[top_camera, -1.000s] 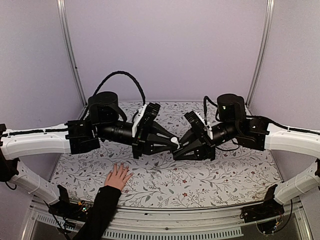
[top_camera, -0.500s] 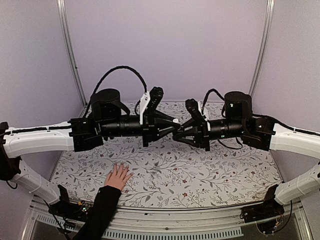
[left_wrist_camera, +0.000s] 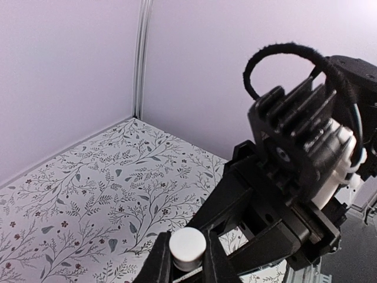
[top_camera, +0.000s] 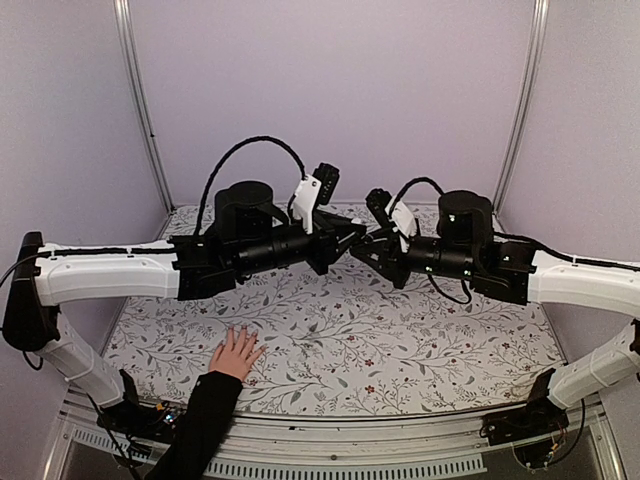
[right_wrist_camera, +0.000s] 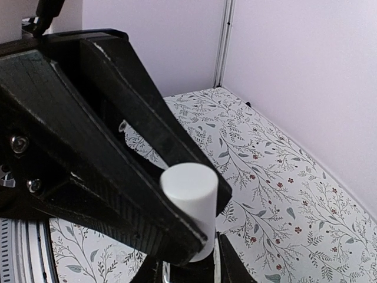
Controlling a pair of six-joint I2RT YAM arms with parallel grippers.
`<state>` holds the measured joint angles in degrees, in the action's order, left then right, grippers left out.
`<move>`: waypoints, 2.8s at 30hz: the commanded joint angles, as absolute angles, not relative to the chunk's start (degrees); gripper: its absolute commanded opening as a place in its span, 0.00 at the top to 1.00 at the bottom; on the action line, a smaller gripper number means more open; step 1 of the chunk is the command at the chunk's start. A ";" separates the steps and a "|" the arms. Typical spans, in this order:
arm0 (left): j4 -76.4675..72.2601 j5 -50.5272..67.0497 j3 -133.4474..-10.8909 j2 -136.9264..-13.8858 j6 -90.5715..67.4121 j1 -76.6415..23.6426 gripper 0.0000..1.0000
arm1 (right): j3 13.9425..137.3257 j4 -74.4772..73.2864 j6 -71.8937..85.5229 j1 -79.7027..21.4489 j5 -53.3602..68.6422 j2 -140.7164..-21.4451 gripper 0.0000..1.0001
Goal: Paint the nails
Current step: Unscrew the nail polish bottle.
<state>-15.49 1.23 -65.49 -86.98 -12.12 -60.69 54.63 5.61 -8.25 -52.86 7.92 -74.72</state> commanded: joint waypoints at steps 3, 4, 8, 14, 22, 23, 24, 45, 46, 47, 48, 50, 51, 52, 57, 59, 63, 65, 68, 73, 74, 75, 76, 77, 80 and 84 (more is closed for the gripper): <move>-11.99 2.49 -66.15 -88.96 -13.10 -63.02 0.97 | 55.01 14.68 -6.68 -53.26 6.06 -75.43 1.00; -11.77 2.54 -66.06 -88.69 -12.89 -63.02 0.96 | 54.68 14.63 -6.75 -53.26 6.06 -75.35 1.00; -11.34 2.61 -65.38 -86.89 -11.95 -62.84 0.87 | 53.51 14.50 -6.53 -53.26 5.97 -74.30 1.00; -12.30 4.02 -62.80 -82.84 -10.10 -61.40 0.65 | 51.18 14.15 -6.96 -53.26 8.14 -72.35 1.00; -12.95 14.41 -58.27 -77.12 -5.47 -59.87 0.55 | 50.21 12.43 -8.21 -53.26 16.84 -71.12 1.00; -12.81 17.37 -57.89 -76.45 -4.22 -59.86 0.55 | 50.19 12.20 -8.94 -53.26 20.25 -71.00 1.00; -12.37 20.30 -57.59 -75.86 -2.54 -59.82 0.57 | 50.30 11.87 -9.51 -53.26 24.52 -70.94 1.00; -9.24 36.14 -57.71 -73.96 6.27 -59.84 0.65 | 56.73 2.25 -15.11 -54.66 54.29 -76.02 1.00; -9.42 36.54 -57.60 -73.82 6.27 -59.85 0.65 | 56.71 2.18 -15.18 -54.67 54.46 -76.02 1.00; -9.68 36.82 -57.43 -73.56 6.40 -59.83 0.66 | 56.69 2.12 -15.11 -54.67 54.49 -76.06 1.00; -9.93 36.98 -57.34 -73.22 6.37 -59.83 0.67 | 56.62 2.07 -15.09 -54.67 54.57 -76.03 1.00; -10.02 37.16 -57.09 -72.33 6.54 -59.82 0.68 | 56.16 2.29 -15.03 -54.67 54.37 -75.61 1.00; -10.14 37.15 -56.85 -71.75 6.62 -59.76 0.68 | 55.90 2.48 -14.91 -54.67 54.30 -75.44 1.00; -10.25 37.11 -56.54 -71.23 6.74 -59.72 0.68 | 55.63 2.54 -14.73 -54.69 54.24 -75.21 1.00; -10.80 36.20 -55.31 -70.03 6.90 -59.51 0.66 | 55.35 2.92 -14.33 -54.67 54.76 -74.78 1.00; -10.87 35.47 -55.20 -70.33 6.99 -59.45 0.64 | 55.52 3.07 -14.26 -54.67 55.36 -74.94 1.00; -10.56 34.63 -56.11 -71.60 7.64 -59.45 0.61 | 56.28 2.91 -14.00 -54.67 56.62 -75.55 1.00; -10.21 35.41 -56.78 -72.31 8.13 -59.63 0.62 | 56.55 2.67 -14.05 -54.67 56.90 -75.88 1.00; -10.09 38.08 -57.53 -73.29 8.36 -59.74 0.62 | 56.75 2.63 -14.15 -54.69 57.29 -76.32 1.00; -10.05 39.03 -58.34 -74.56 8.52 -60.38 0.66 | 56.87 2.80 -14.00 -54.72 57.46 -76.71 1.00; -10.18 38.98 -58.42 -74.72 8.46 -60.47 0.66 | 56.94 2.83 -13.98 -54.67 57.53 -76.79 1.00; -10.26 38.82 -58.56 -74.90 8.40 -60.63 0.67 | 56.95 2.88 -13.90 -54.68 57.50 -76.93 1.00; -10.47 38.51 -58.62 -75.07 8.29 -60.72 0.68 | 56.95 2.90 -13.82 -54.71 57.48 -77.05 1.00; -10.71 38.12 -58.62 -75.18 8.14 -60.86 0.69 | 56.95 2.86 -13.80 -54.67 57.34 -77.07 1.00; -11.10 35.67 -58.75 -75.85 7.79 -61.29 0.75 | 56.95 2.98 -13.82 -54.67 56.75 -77.08 1.00; -11.69 33.55 -58.67 -76.67 6.56 -61.69 0.80 | 56.80 3.37 -13.02 -54.71 51.96 -76.83 1.00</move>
<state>-9.89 36.69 -57.23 -75.59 7.33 -61.01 55.02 2.79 -13.78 -54.37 55.57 -76.73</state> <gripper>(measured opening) 0.223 0.223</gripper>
